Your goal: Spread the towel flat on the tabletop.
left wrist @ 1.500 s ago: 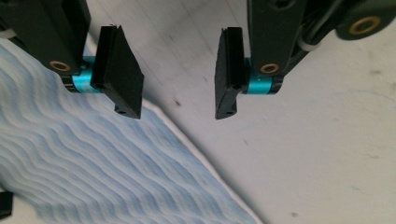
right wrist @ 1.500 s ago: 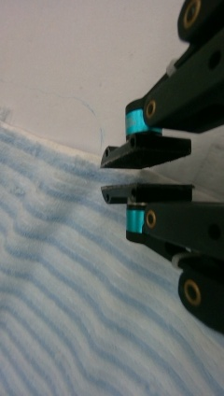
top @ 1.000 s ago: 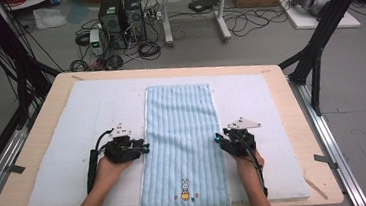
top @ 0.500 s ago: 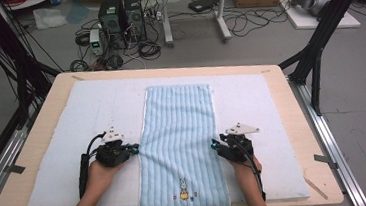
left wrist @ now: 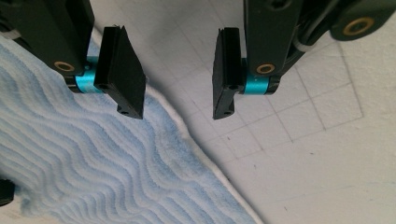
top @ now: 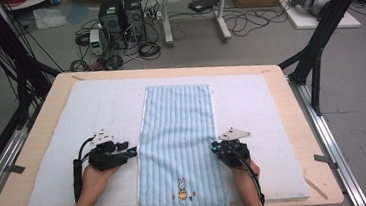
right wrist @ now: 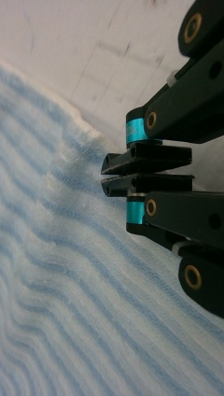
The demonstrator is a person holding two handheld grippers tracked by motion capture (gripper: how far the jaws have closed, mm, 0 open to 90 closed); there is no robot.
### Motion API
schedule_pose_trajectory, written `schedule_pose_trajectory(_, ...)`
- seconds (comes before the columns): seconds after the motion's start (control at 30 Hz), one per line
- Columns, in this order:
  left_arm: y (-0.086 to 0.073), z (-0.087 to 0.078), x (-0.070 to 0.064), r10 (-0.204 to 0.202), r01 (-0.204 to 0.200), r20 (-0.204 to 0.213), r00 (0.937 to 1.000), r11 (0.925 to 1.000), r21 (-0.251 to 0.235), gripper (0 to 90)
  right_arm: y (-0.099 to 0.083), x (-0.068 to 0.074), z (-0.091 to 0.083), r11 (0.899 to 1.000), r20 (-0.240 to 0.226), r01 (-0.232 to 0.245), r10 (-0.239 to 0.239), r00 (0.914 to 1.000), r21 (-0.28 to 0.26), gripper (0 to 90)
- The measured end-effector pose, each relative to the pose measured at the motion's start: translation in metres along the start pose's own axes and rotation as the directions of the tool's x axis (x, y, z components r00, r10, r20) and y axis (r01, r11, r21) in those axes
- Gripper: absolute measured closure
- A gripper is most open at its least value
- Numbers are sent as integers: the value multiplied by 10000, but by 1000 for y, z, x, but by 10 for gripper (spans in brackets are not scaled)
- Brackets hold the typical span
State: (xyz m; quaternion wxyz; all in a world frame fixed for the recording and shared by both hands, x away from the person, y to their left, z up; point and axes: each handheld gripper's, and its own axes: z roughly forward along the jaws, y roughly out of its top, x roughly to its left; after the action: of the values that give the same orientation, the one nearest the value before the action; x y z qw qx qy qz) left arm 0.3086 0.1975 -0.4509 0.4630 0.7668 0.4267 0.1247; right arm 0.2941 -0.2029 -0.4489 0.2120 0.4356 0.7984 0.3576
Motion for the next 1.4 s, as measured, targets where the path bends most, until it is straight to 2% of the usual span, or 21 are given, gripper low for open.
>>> schedule_pose_trajectory(0.07,-2,-2,-2,20,-20,111,9999,10000,2,546,-1,-2,0,9997,113,-248,249,9996,-46,846)
schedule_pose_trajectory(0.13,-4,-4,-5,132,-133,294,9995,9999,14,551,-2,-1,-2,9995,161,-322,323,9993,-73,763)
schedule_pose_trajectory(0.3,-8,-4,-20,485,-492,817,9955,9988,66,589,-5,-5,-11,9958,-265,-739,726,9970,-533,666)
schedule_pose_trajectory(0.37,-9,-3,-26,685,-704,997,9927,9974,163,611,-7,-6,-15,9958,-525,-717,687,9963,-567,650)
schedule_pose_trajectory(0.43,-9,-3,-31,824,-854,1083,9907,9961,237,632,-8,-3,-18,9966,-675,-622,586,9960,-534,652)
schedule_pose_trajectory(0.53,-10,0,-37,1225,-1280,1072,9867,9907,459,669,-9,3,-24,9990,-889,-194,157,9959,-407,672)
schedule_pose_trajectory(0.63,-10,1,-42,1828,-1897,942,9786,9794,698,769,-13,8,-23,10000,-1210,79,-86,9926,-61,730)
schedule_pose_trajectory(0.67,-11,2,-44,2004,-2082,1035,9742,9755,716,817,-15,9,-21,9995,-1234,262,-242,9921,151,751)
schedule_pose_trajectory(0.7,-11,2,-46,2212,-2288,970,9704,9706,746,871,-16,11,-21,9991,-1211,417,-399,9918,116,784)
schedule_pose_trajectory(0.77,-12,1,-48,2341,-2422,1016,9669,9672,764,889,-16,11,-22,9984,-1389,508,-470,9892,241,854)
schedule_pose_trajectory(0.87,-14,-2,-48,2214,-2318,1228,9674,9697,775,892,-16,12,-25,9958,-1479,850,-792,9858,339,871)
schedule_pose_trajectory(1.07,-19,-10,-51,2231,-2396,1642,9609,9668,887,893,-25,13,-38,9947,-1992,894,-777,9769,506,869)
schedule_pose_trajectory(1.2,-21,-15,-53,2222,-2432,1887,9566,9651,965,892,-29,14,-44,9936,-2168,979,-834,9726,572,856)
schedule_pose_trajectory(1.27,-22,-16,-51,2030,-2229,1936,9598,9710,868,877,-29,15,-45,9942,-2270,919,-770,9708,559,821)
schedule_pose_trajectory(1.3,-20,-17,-49,1861,-2028,1857,9648,9763,754,833,-28,14,-45,9950,-2314,856,-715,9702,517,794)
schedule_pose_trajectory(1.37,-17,-17,-44,1546,-1624,1659,9740,9861,348,688,-25,11,-45,9989,-2290,430,-378,9727,176,731)
schedule_pose_trajectory(1.4,-15,-17,-41,1447,-1493,1625,9760,9887,164,658,-22,9,-45,9997,-2218,240,-240,9748,-26,697)
